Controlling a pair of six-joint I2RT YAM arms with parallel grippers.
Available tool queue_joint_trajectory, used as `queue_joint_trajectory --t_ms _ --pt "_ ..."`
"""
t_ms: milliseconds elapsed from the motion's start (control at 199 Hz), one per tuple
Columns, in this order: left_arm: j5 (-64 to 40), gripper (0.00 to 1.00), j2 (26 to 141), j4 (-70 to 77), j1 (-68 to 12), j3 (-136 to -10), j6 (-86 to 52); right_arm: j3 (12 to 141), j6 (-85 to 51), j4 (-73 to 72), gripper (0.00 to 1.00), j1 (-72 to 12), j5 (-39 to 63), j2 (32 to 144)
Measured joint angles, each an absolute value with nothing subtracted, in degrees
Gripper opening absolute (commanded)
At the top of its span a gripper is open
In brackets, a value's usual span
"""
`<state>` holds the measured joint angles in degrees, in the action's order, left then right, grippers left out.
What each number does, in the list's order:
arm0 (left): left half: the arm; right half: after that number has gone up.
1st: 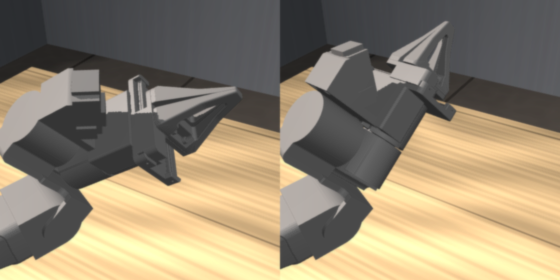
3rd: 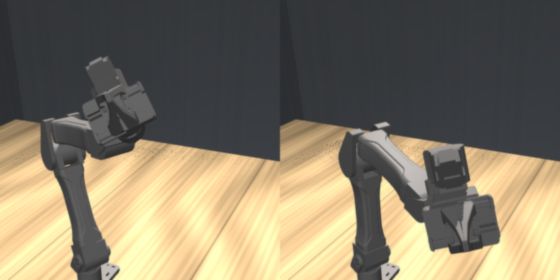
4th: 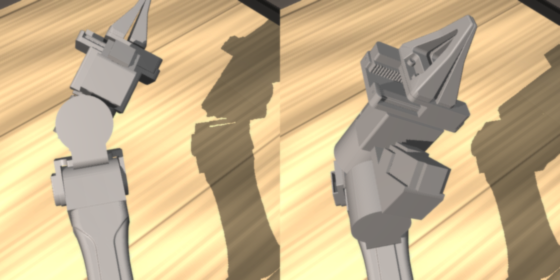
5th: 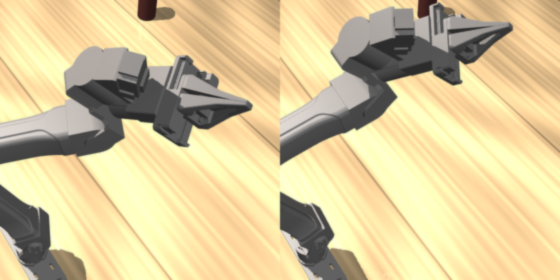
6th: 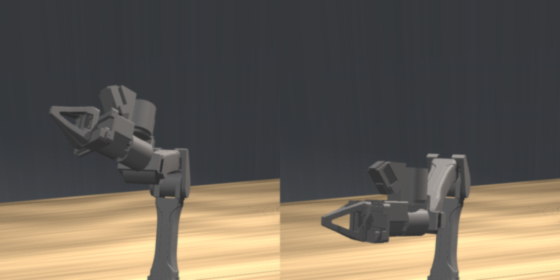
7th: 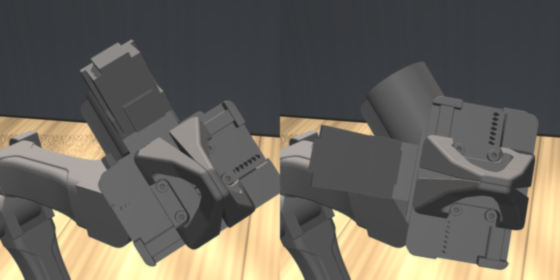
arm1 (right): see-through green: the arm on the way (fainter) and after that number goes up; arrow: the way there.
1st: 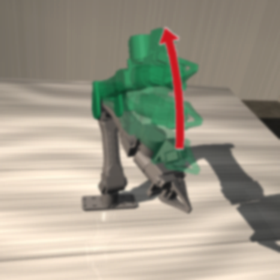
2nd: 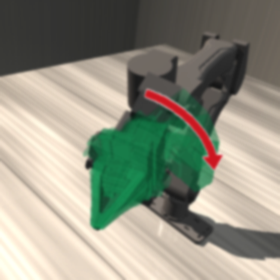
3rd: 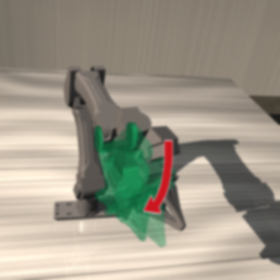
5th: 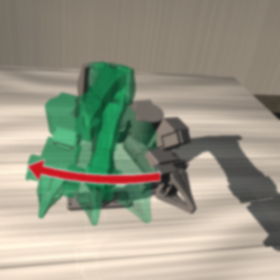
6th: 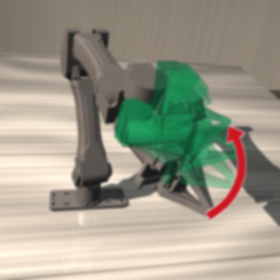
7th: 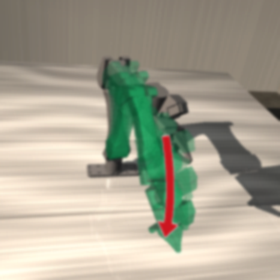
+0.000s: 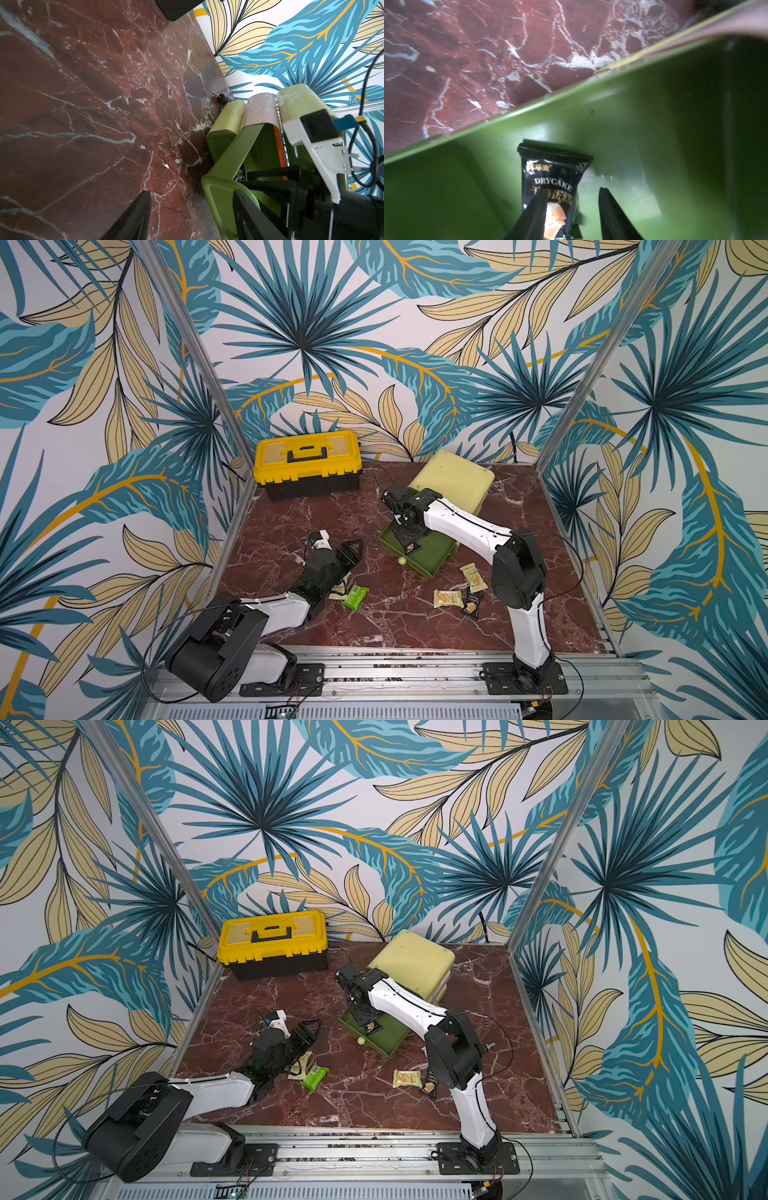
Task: Take the cookies out of the drawer
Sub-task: Adjust the cookie in the drawer, then pick up the cookie from the drawer.
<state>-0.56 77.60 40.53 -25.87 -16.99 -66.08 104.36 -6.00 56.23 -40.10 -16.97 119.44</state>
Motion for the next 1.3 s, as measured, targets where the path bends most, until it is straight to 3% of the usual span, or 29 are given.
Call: queue_joint_trajectory --t_ms 201,456,622,1304 --pt "-1.32 0.66 77.60 40.53 -25.82 -17.10 -66.02 103.39 -7.29 57.58 0.47 -39.31 -19.44 117.36" --pt "-2.50 0.65 78.22 40.88 -25.82 -17.76 -66.00 103.39 -11.92 57.71 0.63 -40.49 -18.46 114.02" --pt "-3.11 0.64 78.37 41.41 -25.82 -17.80 -66.02 102.56 -15.92 56.93 0.68 -41.71 -17.96 113.93" --pt "-3.66 0.64 78.32 41.36 -25.80 -17.80 -65.84 101.84 -24.03 55.13 0.65 -43.29 -17.28 117.30"
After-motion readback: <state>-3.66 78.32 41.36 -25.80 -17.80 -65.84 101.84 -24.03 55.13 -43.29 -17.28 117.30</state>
